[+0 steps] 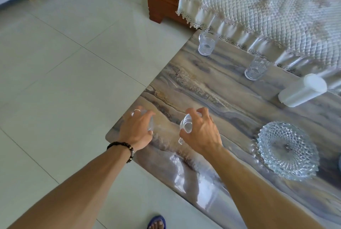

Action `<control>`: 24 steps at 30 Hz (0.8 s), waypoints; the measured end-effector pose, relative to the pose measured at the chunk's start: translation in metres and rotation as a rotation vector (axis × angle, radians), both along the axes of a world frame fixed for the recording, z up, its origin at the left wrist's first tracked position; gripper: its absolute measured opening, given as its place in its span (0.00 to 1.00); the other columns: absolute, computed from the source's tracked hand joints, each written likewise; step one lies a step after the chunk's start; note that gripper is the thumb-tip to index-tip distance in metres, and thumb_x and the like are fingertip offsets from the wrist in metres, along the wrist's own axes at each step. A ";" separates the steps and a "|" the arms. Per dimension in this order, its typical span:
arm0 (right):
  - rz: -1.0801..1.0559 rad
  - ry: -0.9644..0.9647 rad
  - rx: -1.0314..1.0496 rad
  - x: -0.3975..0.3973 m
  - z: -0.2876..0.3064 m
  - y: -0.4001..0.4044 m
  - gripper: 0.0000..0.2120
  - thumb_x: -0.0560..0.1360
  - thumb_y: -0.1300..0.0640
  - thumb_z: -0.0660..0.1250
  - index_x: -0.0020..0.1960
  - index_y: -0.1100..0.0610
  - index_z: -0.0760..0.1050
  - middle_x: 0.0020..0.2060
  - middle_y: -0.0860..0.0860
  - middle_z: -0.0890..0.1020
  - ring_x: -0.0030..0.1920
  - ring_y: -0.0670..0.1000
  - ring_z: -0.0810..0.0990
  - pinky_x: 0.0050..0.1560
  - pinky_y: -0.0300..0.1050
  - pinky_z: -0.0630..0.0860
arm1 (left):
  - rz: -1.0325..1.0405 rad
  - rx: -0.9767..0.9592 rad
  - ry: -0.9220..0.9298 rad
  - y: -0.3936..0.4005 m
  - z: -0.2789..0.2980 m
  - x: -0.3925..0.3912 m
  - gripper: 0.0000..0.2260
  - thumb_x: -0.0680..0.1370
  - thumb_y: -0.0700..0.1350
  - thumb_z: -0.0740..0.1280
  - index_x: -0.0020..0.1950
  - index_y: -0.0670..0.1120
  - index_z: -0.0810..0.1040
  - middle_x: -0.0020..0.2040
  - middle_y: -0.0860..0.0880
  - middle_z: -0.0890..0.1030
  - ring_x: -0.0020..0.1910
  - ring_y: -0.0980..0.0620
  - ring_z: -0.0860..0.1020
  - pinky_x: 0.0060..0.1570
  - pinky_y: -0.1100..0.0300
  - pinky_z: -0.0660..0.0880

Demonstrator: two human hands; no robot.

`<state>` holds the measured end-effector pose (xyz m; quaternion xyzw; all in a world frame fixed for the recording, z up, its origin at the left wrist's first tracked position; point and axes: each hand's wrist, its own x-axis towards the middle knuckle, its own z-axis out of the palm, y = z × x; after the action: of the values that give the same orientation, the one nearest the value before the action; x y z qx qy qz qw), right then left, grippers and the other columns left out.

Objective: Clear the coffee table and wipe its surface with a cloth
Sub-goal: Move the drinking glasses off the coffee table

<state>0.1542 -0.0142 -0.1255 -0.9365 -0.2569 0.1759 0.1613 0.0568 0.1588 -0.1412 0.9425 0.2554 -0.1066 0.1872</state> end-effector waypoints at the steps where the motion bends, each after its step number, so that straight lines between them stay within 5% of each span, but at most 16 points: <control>1: -0.012 0.000 0.002 0.004 0.005 -0.004 0.25 0.72 0.51 0.71 0.66 0.50 0.69 0.65 0.55 0.67 0.59 0.60 0.75 0.51 0.53 0.79 | -0.020 0.005 -0.017 -0.005 0.006 0.005 0.22 0.74 0.45 0.69 0.66 0.55 0.69 0.69 0.46 0.67 0.62 0.44 0.69 0.53 0.52 0.76; 6: -0.114 -0.035 0.050 0.031 0.049 -0.045 0.26 0.71 0.50 0.71 0.67 0.50 0.68 0.65 0.55 0.67 0.60 0.61 0.74 0.52 0.53 0.77 | -0.142 0.043 -0.136 -0.043 0.055 0.045 0.23 0.72 0.47 0.71 0.66 0.56 0.70 0.69 0.47 0.69 0.60 0.46 0.72 0.45 0.59 0.74; 13: -0.273 -0.176 0.096 0.082 0.128 -0.167 0.27 0.71 0.52 0.71 0.69 0.51 0.69 0.64 0.57 0.69 0.58 0.64 0.75 0.52 0.52 0.76 | -0.322 0.046 -0.283 -0.149 0.140 0.124 0.23 0.72 0.49 0.70 0.66 0.56 0.71 0.67 0.48 0.69 0.63 0.46 0.69 0.48 0.54 0.76; 24: -0.449 -0.289 0.122 0.199 0.199 -0.477 0.27 0.72 0.51 0.71 0.69 0.51 0.68 0.66 0.57 0.68 0.59 0.62 0.74 0.51 0.52 0.76 | -0.546 -0.025 -0.380 -0.459 0.213 0.266 0.25 0.72 0.49 0.70 0.68 0.56 0.69 0.65 0.46 0.69 0.61 0.44 0.71 0.43 0.53 0.77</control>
<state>0.3536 -0.4913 0.0737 -0.9740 -0.0732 -0.0157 0.2139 0.3226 -0.2999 0.0717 0.9769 -0.0473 0.0217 0.2074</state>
